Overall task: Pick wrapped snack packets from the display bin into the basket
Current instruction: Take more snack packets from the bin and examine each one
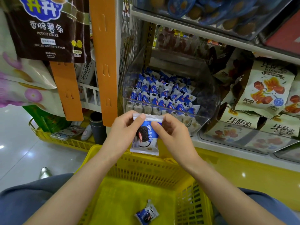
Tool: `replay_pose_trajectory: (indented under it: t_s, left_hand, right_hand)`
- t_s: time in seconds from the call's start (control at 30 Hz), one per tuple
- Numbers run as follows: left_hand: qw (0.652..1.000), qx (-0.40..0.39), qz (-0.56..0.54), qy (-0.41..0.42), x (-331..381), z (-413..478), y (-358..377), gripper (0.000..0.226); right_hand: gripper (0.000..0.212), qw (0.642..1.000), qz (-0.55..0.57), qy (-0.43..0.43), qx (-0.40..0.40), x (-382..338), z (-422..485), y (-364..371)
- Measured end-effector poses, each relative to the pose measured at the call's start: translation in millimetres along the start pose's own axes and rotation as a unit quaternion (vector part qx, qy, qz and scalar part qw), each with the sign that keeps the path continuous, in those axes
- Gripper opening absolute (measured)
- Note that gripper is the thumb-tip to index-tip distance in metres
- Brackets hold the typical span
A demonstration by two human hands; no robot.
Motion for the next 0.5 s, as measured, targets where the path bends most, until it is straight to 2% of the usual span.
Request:
replay_pose_trajectory:
  t_s: [0.1, 0.17, 0.27, 0.33, 0.43, 0.5]
  left_hand:
    - [0.999, 0.004, -0.008, -0.031, -6.8, -0.3, -0.7, 0.027]
    - [0.998, 0.003, -0.016, -0.054, -10.1, -2.3, 0.6, 0.027]
    - [0.995, -0.034, -0.041, -0.089, -11.8, -3.4, 5.7, 0.022]
    - [0.993, -0.063, -0.020, -0.094, -10.4, -4.2, 9.6, 0.019]
    - [0.997, -0.034, -0.005, -0.071, -6.3, -2.5, 5.7, 0.017]
    - [0.998, 0.010, -0.027, -0.051, -2.5, -0.9, -2.5, 0.018]
  right_hand:
    - [0.019, 0.988, -0.126, -0.094, 0.001, -12.5, -4.2, -0.3]
    - [0.018, 0.984, -0.143, -0.110, 0.007, -14.9, -4.6, -1.5]
    - [0.017, 0.997, -0.064, -0.041, 0.028, -8.6, -1.6, -6.8]
    - [0.016, 0.999, 0.004, 0.011, 0.049, -3.5, 2.0, -12.7]
    - [0.013, 0.991, 0.113, 0.068, 0.020, 2.4, 6.0, -11.0]
    - [0.008, 0.991, 0.113, 0.066, -0.032, 0.2, 3.9, -1.5]
Point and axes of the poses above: each hand's wrist, its own z-axis towards the middle knuckle, its own y-axis out of the palm, x = y × z, the point moved 7 cm from there along z, towards the middle knuckle
